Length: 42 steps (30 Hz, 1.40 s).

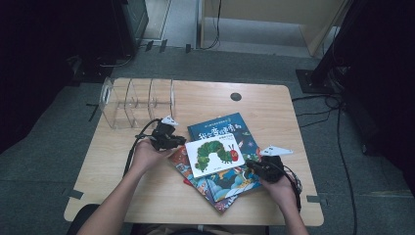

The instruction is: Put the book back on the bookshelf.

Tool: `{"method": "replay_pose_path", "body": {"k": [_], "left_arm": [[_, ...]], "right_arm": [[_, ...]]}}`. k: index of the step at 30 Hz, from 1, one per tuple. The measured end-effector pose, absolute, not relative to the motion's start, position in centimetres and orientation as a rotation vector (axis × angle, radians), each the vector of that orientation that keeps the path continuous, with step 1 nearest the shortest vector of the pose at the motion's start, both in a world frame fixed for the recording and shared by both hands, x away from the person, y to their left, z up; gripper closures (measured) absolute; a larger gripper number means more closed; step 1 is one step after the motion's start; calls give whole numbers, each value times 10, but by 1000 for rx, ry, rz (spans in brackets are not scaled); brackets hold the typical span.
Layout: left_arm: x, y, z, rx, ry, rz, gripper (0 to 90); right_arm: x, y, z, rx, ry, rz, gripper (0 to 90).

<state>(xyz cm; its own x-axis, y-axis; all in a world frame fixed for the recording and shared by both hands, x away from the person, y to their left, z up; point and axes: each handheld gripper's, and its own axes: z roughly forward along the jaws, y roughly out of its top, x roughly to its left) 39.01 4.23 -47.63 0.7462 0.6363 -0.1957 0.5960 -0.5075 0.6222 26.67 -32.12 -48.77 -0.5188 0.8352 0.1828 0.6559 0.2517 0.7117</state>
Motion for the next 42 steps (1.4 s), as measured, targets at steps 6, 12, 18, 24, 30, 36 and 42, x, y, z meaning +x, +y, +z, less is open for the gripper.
{"method": "replay_pose_path", "body": {"k": [6, 12, 18, 24, 30, 36, 42], "left_arm": [[389, 40, -477, 2271, 908, 79, 818], [387, 41, -476, 2282, 916, 68, 822], [386, 42, -476, 2279, 917, 63, 819], [380, 47, -477, 2265, 929, 48, 823], [377, 48, -476, 2264, 928, 34, 833], [374, 49, -475, 2267, 937, 26, 832], [369, 53, -474, 2278, 940, 17, 822]], "right_arm": [[267, -319, -488, 1389, 2296, 1128, 900], [267, -319, -488, 1388, 2296, 1126, 900], [263, -322, -486, 1380, 2297, 1137, 900], [264, -318, -488, 1363, 2318, 1123, 900], [267, -319, -489, 1377, 2303, 1128, 900], [271, -319, -490, 1379, 2288, 1135, 900], [275, -319, -490, 1383, 2278, 1133, 900]]}}
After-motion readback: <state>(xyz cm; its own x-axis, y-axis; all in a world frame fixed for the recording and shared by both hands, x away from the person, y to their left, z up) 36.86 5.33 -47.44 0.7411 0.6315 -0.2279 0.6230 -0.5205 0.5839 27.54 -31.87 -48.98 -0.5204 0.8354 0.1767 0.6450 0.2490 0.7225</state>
